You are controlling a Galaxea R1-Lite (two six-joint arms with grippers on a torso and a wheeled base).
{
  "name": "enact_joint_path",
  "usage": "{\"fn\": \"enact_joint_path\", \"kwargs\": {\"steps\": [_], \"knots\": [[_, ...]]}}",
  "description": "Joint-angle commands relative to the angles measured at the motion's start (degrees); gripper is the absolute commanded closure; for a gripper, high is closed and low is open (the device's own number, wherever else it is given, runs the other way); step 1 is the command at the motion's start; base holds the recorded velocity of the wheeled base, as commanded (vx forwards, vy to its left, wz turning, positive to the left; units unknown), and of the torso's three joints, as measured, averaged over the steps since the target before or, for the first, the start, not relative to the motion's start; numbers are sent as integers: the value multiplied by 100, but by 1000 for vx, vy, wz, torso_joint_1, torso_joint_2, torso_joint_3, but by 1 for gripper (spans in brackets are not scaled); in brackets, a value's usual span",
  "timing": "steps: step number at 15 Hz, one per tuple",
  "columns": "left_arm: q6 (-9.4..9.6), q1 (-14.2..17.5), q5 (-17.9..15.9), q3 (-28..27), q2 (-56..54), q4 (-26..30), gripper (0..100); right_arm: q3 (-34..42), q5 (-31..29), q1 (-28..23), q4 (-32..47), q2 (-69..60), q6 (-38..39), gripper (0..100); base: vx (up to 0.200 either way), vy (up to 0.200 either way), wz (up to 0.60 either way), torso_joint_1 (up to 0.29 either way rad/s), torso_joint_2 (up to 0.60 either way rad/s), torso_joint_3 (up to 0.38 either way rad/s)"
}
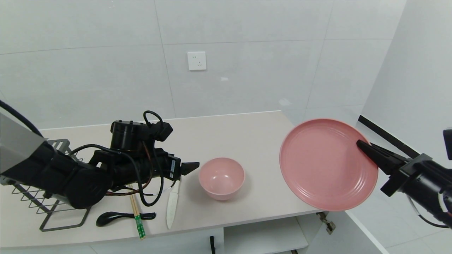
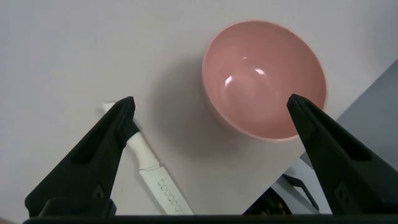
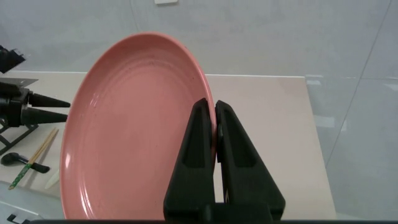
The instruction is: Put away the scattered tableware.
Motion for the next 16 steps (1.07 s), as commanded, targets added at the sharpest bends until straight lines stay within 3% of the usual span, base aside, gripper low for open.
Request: {"fn": "enact_joint_path", "kwargs": {"steps": [1,6,10,16], "knots": [[-8,-97,-17,-180,349,-2,0,10,4,0,-1,-4,-1,100,0,0,0,0,0,0],[-26,-326,-26,-593,885,33,0,10,4,8,-1,22,-1,100,0,0,0,0,0,0],[-263,-352,1,-1042,1404,50,0,19,4,8,8,22,-1,100,0,0,0,0,0,0],[-342,-361,1,-1384,2028,50,0,19,4,8,8,40,-1,100,0,0,0,0,0,0]]}}
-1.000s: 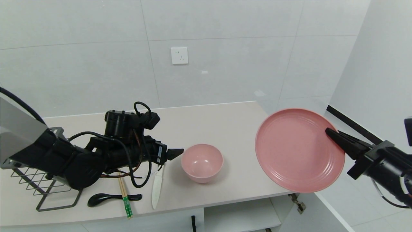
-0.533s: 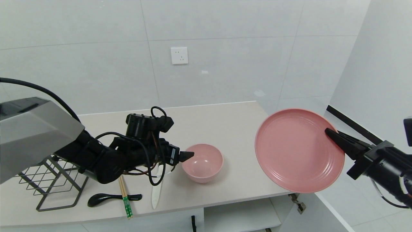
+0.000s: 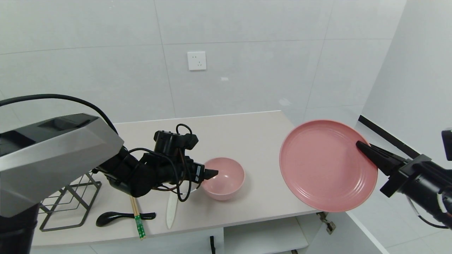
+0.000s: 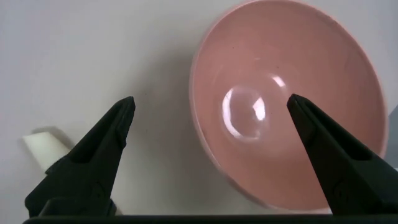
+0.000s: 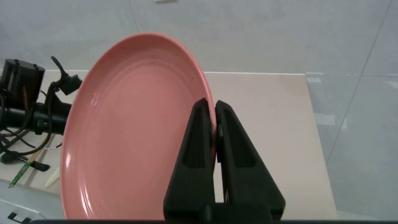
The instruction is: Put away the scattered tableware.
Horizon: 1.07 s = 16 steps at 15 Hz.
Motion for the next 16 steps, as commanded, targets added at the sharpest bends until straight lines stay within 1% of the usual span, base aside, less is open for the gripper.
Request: {"fn": "enact_joint_path", "kwargs": {"steps": [1,3,6,8,9,11,14,16], "knots": [[-107,-10,10,-179,315,-3,0,-1,4,2,-3,24,2,100,0,0,0,0,0,0],[-195,-98,10,-258,342,5,0,-1,4,2,-3,24,2,100,0,0,0,0,0,0],[-204,-160,27,-328,456,14,0,-1,4,11,-3,33,2,100,0,0,0,0,0,0],[-257,-212,36,-302,473,14,0,-1,4,11,-3,33,2,100,0,0,0,0,0,0],[-265,-221,45,-293,465,32,100,-10,4,11,-3,33,2,100,0,0,0,0,0,0],[-345,-248,71,-276,403,181,100,-1,4,11,6,24,2,100,0,0,0,0,0,0],[-353,-230,89,-240,113,190,100,-18,4,11,-3,15,2,100,0,0,0,0,0,0],[-345,-195,89,-3,-318,172,100,-18,4,11,-3,-2,2,100,0,0,0,0,0,0]]}}
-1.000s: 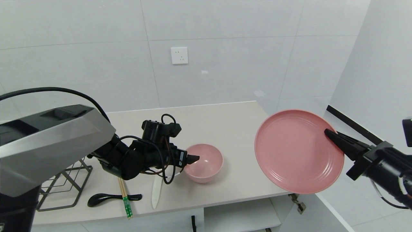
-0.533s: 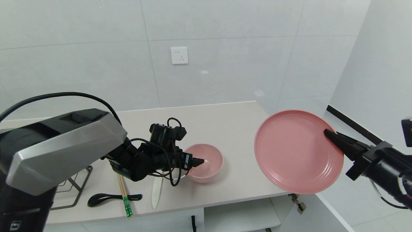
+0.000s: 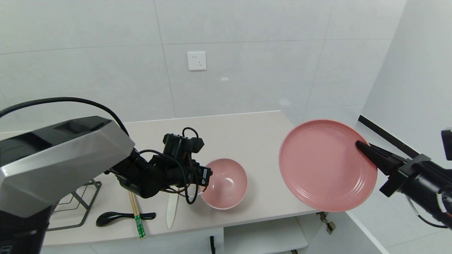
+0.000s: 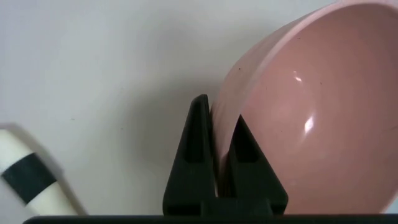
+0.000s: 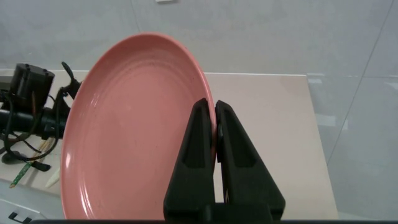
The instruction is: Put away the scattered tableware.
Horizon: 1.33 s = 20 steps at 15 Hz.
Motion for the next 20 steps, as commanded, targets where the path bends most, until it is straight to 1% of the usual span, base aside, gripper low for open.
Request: {"fn": "enact_joint_path", "kwargs": {"steps": [1,4,5,9,10,11,12,15,16,18,20], "knots": [[5,42,14,240,-561,-36,100,1,1,2,-2,-6,2,100,0,0,0,0,0,0],[14,200,31,856,-1537,-45,100,-8,1,-6,-2,-15,2,100,0,0,0,0,0,0],[14,218,31,943,-1695,-63,100,-8,1,-6,-2,-15,2,100,0,0,0,0,0,0],[14,596,-39,1937,-3057,-177,100,107,10,46,-2,-6,2,100,0,0,0,0,0,0],[5,763,-118,2016,-3295,-168,100,27,19,46,16,3,-16,100,0,0,0,0,0,0],[5,842,-215,2033,-3374,-133,100,-87,45,64,25,20,-60,100,0,0,0,0,0,0],[14,982,-470,2191,-3444,-186,100,-386,168,73,130,187,-122,100,0,0,0,0,0,0],[14,1000,-487,2288,-3479,-186,100,-597,194,73,323,460,-130,100,0,0,0,0,0,0],[14,956,-479,2218,-3558,-194,100,-966,168,55,429,486,-139,100,0,0,0,0,0,0],[5,842,-452,1972,-3690,-159,100,-1519,98,82,895,434,-157,100,0,0,0,0,0,0],[-3,824,-443,1910,-3866,-115,100,-1783,-52,257,1141,363,-157,100,0,0,0,0,0,0]]}}
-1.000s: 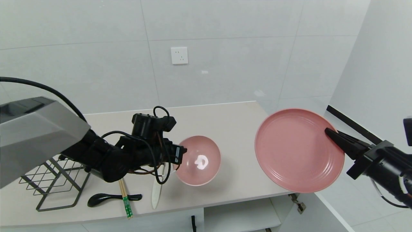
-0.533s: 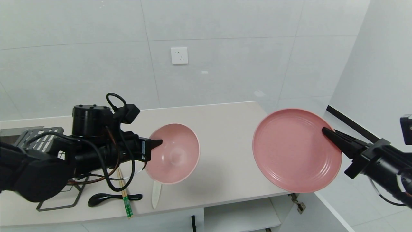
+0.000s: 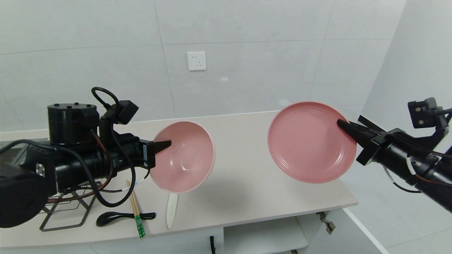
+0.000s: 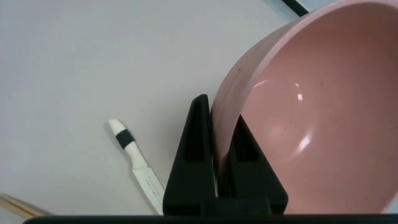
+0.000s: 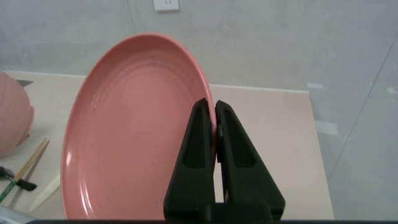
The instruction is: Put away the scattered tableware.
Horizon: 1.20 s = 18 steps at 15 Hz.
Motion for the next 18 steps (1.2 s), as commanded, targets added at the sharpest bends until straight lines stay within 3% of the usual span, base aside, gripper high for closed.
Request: {"fn": "enact_joint_path", "kwargs": {"steps": [1,2,3,4,7,8,11,12,14,15,16,18], "knots": [[-52,-2,16,-13,-370,39,100,-168,-49,139,16,-211,2,100,0,0,0,0,0,0],[-114,25,8,22,-440,39,100,-106,-49,104,16,-316,28,100,0,0,0,0,0,0],[-430,69,8,83,-669,39,100,324,-58,-90,-10,-721,55,100,0,0,0,0,0,0],[-580,95,16,127,-853,48,100,737,-49,-239,-10,-1063,46,100,0,0,0,0,0,0],[-650,165,-36,584,-1214,-58,100,1854,-40,-309,16,-1828,55,100,0,0,0,0,0,0],[-676,165,-28,742,-1337,-84,100,1871,-40,-309,166,-2092,81,100,0,0,0,0,0,0],[-993,192,-45,1410,-2066,-365,100,1871,4,-301,1080,-2962,309,100,0,0,0,0,0,0],[-1195,139,-98,1525,-2295,-383,100,1871,83,-239,1493,-3190,432,100,0,0,0,0,0,0],[-1924,209,-238,1613,-2506,-392,100,1862,241,-221,2345,-3560,432,100,0,0,0,0,0,0],[-2118,209,-291,1753,-2576,-427,100,1854,250,-230,2600,-3577,424,100,0,0,0,0,0,0],[-2109,227,-326,1832,-2585,-444,100,1836,250,-239,2653,-3568,397,100,0,0,0,0,0,0],[-1687,201,-379,2201,-2532,-638,100,1845,250,-160,2671,-3366,327,100,0,0,0,0,0,0]]}}
